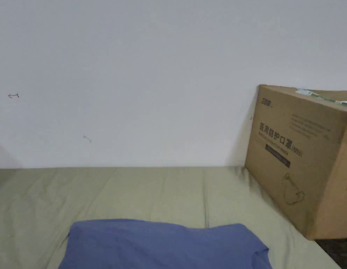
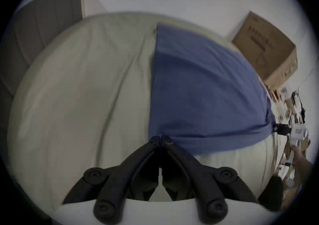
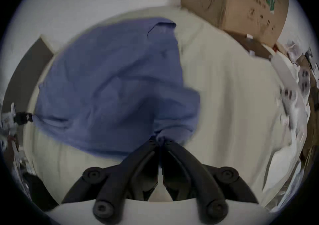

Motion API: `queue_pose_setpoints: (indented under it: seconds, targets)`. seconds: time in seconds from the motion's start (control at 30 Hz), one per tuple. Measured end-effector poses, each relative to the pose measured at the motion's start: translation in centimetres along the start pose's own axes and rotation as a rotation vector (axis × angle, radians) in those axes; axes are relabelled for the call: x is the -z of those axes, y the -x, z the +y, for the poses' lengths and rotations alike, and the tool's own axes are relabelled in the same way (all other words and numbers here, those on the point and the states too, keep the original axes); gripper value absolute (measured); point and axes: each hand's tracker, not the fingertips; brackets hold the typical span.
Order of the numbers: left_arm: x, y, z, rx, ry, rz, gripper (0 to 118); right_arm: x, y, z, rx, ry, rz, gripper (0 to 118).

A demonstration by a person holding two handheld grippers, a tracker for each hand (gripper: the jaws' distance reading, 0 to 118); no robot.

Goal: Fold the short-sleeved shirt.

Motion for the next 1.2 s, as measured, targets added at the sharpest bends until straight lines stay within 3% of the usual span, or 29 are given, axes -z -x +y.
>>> queue_pose_setpoints:
  seconds: [0.07,0.23,0.4,0.6,0.83,0.87,0.9,0.93,0.97,1.0,1.1,1.2]
  targets:
    - [-1.7,0.3,-3.3,-0.016,-0.023,-0.011,0,-2.5,0.1,-2.2,-0.031,-0.042,0.002,1]
    - [-5.8,0.2,-7.5,-0.061,-0.055,-0.019,0,-5.0,-0.3,-5.9,-0.06,0.06,0.026,1]
    - [-7.1,-0.4,-10.2,0.096,-0.002,0.035,0,-6.2,0.3,-7.4,-0.117,0.101,0.015,1]
    - [-7.3,0.0,-11.8,0.06,0.001,0.016,1,-5.6,0.2,-7.8,-0.054,0.125,0.01,3]
    - [-7.2,0.3,-12.1,-0.003,-0.026,-0.023,11,-5.6,0.8,-7.5,0.002,0.125,-0.021,11]
    - [-7.6,0.5,-11.8,-0.003,-0.03,-0.044,17,-6.1,0.8,-7.3,0.005,0.125,-0.009,16]
    - [-8.2,0.4,-11.5,-0.015,-0.032,-0.053,38,-6.7,1.0,-6.9,0.015,0.127,0.024,33]
    - [-8.8,0.0,-11.2,-0.026,-0.03,-0.048,67,-7.4,1.0,-6.6,0.034,0.13,0.071,55]
    - [-9.3,-0.3,-10.9,-0.037,-0.026,-0.035,103,-8.1,1.3,-6.4,0.05,0.131,0.084,85]
    - [-10.6,-0.4,-11.1,-0.038,-0.043,-0.037,118,-9.2,1.5,-6.3,0.054,0.09,0.079,114]
    - [-13.4,-1.5,-9.9,-0.044,-0.176,-0.099,113,-13.3,2.5,-5.2,0.066,-0.101,0.03,117]
    - [-16.6,-3.9,-9.3,-0.011,-0.284,-0.08,114,-16.8,3.4,-4.5,0.085,-0.228,0.066,117]
